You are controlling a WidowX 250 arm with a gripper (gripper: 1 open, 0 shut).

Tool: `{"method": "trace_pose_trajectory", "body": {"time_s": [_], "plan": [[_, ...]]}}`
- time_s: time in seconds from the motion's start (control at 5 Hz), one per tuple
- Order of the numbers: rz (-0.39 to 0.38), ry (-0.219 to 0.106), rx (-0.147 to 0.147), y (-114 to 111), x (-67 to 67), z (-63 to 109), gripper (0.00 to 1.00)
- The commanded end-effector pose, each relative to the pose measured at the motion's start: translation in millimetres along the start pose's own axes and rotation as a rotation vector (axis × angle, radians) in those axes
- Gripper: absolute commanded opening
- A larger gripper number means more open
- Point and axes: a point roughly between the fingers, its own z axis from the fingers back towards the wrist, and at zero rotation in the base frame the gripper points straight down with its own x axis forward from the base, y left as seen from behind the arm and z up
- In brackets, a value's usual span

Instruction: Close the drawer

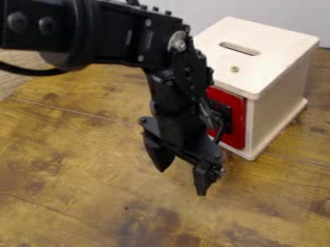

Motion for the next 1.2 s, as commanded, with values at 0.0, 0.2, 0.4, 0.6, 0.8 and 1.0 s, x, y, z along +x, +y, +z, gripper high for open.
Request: {"method": "trace_pose_trajectory", "body": {"time_s": [0.0, 0.2, 0.4, 0.6, 0.8, 1.0], "plan": [[0.026, -0.071, 0.011, 12.2, 17.1, 18.3, 1.0], [0.029, -0.067, 0.01, 11.1, 18.4, 18.5, 1.0], [0.029, -0.07, 0.008, 11.8, 23.7, 14.3, 1.0], [0.03, -0.075, 0.007, 12.6, 31.0, 9.4, 1.0], [0.036, -0.086, 0.01, 13.8, 37.2, 5.6, 1.0], [0.047, -0.099, 0.017, 16.2, 37.5, 3.3, 1.0]]}}
